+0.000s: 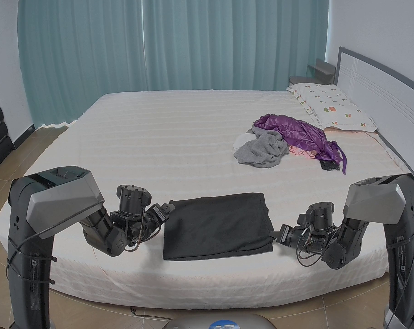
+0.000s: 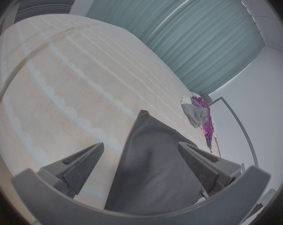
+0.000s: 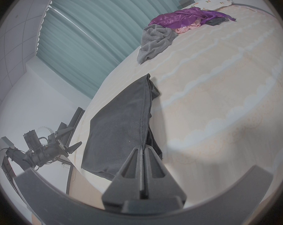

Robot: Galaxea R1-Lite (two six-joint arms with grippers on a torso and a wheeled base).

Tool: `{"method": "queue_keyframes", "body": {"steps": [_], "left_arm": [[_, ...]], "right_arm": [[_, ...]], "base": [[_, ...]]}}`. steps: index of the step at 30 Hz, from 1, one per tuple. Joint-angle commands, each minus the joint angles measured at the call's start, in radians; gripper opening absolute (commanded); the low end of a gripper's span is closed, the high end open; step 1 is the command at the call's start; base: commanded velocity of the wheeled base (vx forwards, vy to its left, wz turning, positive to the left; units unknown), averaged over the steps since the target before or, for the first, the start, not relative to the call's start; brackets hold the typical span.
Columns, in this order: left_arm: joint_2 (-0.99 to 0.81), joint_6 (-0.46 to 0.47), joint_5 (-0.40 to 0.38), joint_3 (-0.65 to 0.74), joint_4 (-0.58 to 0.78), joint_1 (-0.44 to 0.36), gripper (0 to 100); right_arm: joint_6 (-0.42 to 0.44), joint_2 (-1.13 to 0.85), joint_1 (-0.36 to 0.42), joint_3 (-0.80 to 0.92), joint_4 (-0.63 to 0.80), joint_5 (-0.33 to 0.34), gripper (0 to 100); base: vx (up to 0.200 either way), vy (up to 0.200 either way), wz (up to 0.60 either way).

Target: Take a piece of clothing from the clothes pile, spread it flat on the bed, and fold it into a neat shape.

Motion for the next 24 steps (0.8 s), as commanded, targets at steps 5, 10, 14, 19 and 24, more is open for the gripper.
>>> {"method": "queue_keyframes", "body": {"steps": [5, 10, 14, 19, 24], "left_arm": [[0.003, 0.000, 0.000, 0.000, 0.000, 0.000, 100], [0.003, 0.000, 0.000, 0.000, 0.000, 0.000, 100], [0.003, 0.000, 0.000, 0.000, 0.000, 0.000, 100], [0.003, 0.000, 0.000, -0.001, 0.000, 0.000, 100], [0.003, 0.000, 0.000, -0.001, 0.000, 0.000, 100]], "right_arm": [[-0.003, -0.014, -0.002, 0.023, -0.001, 0.000, 0], [-0.005, -0.024, -0.004, 0.030, 0.000, 0.000, 0], [-0.005, -0.023, -0.004, 0.032, 0.000, 0.000, 0], [-0.011, -0.021, -0.010, 0.032, 0.002, 0.000, 0], [-0.031, -0.015, -0.016, 0.030, 0.015, 0.001, 100]], "base": [[0.000, 0.000, 0.00], [0.000, 0.000, 0.00], [0.000, 0.000, 0.00], [0.000, 0.000, 0.00], [0.000, 0.000, 0.00]]}}
